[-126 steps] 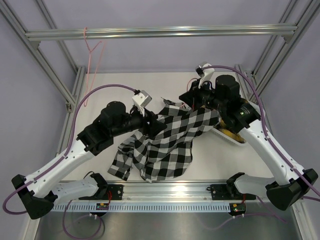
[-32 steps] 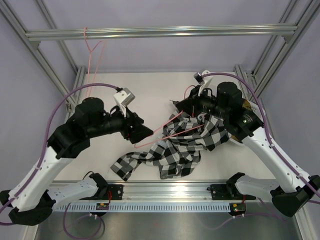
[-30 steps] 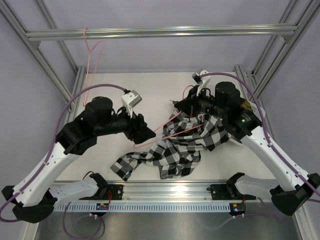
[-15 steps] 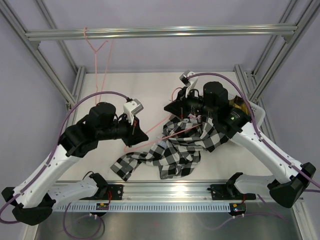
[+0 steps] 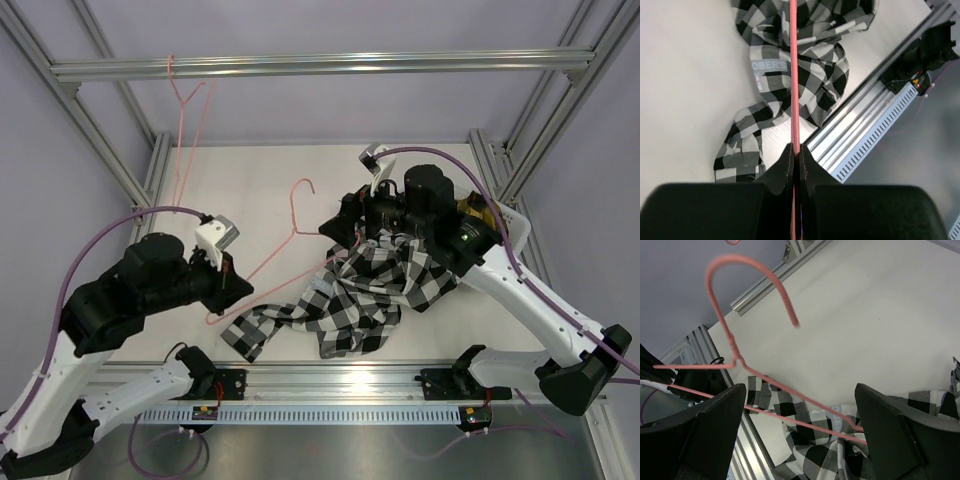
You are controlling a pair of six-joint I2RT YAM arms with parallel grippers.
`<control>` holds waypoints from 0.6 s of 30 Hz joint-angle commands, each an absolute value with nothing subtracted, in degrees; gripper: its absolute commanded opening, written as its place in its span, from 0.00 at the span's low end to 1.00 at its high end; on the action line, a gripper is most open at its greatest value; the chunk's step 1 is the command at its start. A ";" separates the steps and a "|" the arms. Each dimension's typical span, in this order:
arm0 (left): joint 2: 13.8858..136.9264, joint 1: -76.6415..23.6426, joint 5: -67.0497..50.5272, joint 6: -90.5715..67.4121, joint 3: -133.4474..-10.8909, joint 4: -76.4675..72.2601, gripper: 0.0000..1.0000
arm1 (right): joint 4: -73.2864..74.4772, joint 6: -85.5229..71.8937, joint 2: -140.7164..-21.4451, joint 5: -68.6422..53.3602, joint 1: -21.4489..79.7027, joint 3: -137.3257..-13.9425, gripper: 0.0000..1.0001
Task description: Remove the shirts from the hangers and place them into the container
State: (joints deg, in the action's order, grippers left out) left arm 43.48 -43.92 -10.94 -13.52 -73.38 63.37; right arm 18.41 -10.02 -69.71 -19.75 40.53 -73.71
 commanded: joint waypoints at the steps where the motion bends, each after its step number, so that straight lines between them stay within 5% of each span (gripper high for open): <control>1: 40.61 -43.86 -3.18 -16.43 -76.64 65.13 0.00 | 21.44 -8.44 -66.02 -16.10 40.61 -74.71 0.99; 11: 44.64 -43.16 20.98 -13.02 -77.78 46.87 0.00 | 24.08 -9.14 -58.89 -11.87 40.61 -69.53 1.00; 18: 55.09 -27.81 12.67 -8.88 -86.29 35.78 0.00 | 25.13 -11.16 -52.30 -10.99 40.61 -64.17 1.00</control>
